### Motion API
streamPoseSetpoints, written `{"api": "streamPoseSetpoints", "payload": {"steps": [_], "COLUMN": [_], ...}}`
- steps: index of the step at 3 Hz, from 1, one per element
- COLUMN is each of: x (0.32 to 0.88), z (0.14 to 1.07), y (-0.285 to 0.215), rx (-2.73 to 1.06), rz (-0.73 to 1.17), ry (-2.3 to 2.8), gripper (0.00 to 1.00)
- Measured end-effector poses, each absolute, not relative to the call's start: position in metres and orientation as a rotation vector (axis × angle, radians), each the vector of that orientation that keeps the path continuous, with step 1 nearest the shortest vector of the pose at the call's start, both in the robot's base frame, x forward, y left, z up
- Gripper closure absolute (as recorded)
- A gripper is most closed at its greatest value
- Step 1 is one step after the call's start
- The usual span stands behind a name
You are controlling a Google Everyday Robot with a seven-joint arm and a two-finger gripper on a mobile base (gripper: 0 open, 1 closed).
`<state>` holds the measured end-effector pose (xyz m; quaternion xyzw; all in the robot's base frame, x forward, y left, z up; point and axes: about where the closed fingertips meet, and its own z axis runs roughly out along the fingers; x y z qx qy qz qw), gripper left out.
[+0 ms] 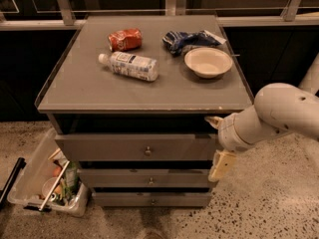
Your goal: Open top drawer
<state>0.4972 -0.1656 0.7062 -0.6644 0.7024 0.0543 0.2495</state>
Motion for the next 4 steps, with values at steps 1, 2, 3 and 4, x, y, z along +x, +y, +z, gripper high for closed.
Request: {"api": "streamPoseSetpoints", "payload": {"steps": [1, 2, 3, 4], "x": [0.507, 0.512, 0.515, 0.521], "z": [0.689, 0.669, 0.656, 0.643], "y": [-0.161, -0.159, -0.158, -0.157], "rx": [-1.793, -1.767, -1.744, -1.725], "rz": [0.175, 0.208, 0.233, 0.265], "ry": [1.898, 1.904, 1.906, 1.928], "gripper": [0.0, 0.0, 0.0, 0.0]}}
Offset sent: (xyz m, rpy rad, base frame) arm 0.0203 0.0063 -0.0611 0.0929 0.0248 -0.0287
